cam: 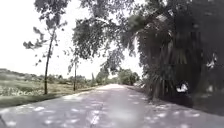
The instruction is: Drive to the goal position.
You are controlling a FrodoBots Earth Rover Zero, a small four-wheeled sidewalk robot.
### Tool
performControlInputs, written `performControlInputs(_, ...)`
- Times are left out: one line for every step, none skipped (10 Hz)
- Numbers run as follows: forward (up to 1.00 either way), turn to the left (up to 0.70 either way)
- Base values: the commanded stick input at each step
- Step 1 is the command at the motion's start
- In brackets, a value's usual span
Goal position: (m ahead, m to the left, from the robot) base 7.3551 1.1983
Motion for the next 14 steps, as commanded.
performControlInputs(0.85,0.0)
performControlInputs(0.85,0.0)
performControlInputs(0.85,0.0)
performControlInputs(0.85,0.0)
performControlInputs(0.85,0.0)
performControlInputs(0.85,0.0)
performControlInputs(0.85,0.0)
performControlInputs(0.85,0.0)
performControlInputs(0.85,0.0)
performControlInputs(0.85,0.0)
performControlInputs(0.85,0.0)
performControlInputs(0.85,0.0)
performControlInputs(0.85,0.0)
performControlInputs(0.85,0.0)
